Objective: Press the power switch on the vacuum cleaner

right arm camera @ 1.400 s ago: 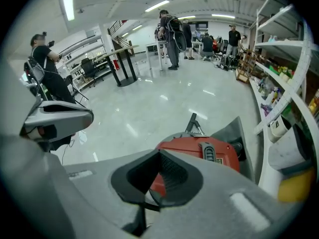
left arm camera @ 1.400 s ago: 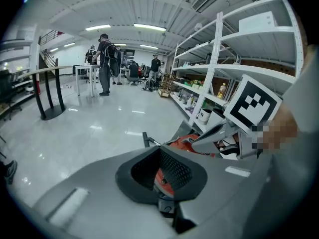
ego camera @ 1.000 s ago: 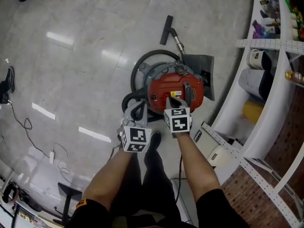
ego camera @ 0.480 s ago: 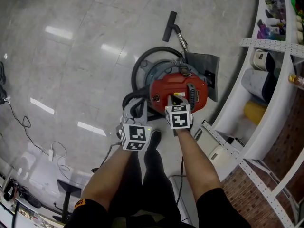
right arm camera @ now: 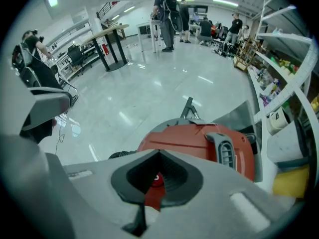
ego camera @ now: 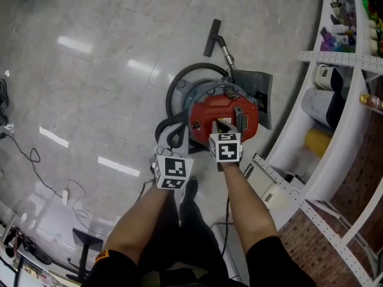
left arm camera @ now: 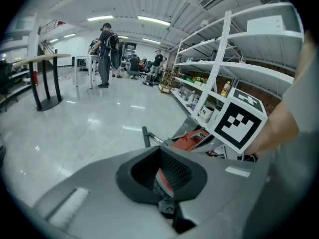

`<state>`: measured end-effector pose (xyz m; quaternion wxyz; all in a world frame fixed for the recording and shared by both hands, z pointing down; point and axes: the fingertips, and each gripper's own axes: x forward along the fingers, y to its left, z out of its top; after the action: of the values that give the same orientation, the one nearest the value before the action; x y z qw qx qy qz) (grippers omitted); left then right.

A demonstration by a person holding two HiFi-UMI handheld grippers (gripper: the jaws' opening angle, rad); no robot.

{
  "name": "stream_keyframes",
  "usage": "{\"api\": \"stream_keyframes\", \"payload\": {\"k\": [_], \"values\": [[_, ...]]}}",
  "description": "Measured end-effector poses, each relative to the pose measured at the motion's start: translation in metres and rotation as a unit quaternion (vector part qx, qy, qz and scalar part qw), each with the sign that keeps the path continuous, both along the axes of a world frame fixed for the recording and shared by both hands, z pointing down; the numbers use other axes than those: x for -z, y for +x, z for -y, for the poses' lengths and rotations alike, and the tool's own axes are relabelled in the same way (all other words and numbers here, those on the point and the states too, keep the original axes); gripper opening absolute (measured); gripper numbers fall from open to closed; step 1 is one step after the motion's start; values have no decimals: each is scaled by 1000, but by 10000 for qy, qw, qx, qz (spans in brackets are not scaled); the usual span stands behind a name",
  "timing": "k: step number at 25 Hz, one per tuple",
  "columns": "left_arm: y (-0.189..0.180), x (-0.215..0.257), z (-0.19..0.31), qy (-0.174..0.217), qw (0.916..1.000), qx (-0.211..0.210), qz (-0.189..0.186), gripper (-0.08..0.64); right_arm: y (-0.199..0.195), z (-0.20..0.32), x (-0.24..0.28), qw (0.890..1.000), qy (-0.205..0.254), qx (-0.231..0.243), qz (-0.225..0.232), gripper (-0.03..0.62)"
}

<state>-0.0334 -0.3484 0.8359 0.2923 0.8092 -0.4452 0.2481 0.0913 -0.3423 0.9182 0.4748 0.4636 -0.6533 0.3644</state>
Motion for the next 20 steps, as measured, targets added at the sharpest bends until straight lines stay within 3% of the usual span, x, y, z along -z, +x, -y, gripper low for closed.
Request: {"api": "stream_keyframes", "payload": {"k": [12, 20], "values": [[20, 67, -22, 86, 9995, -77, -301, 15, -13, -37, 96, 9944, 866, -422, 434, -8], [32, 125, -65, 385, 9985, -93, -386, 15, 1, -84, 182, 9823, 1599, -663, 714, -8]]}}
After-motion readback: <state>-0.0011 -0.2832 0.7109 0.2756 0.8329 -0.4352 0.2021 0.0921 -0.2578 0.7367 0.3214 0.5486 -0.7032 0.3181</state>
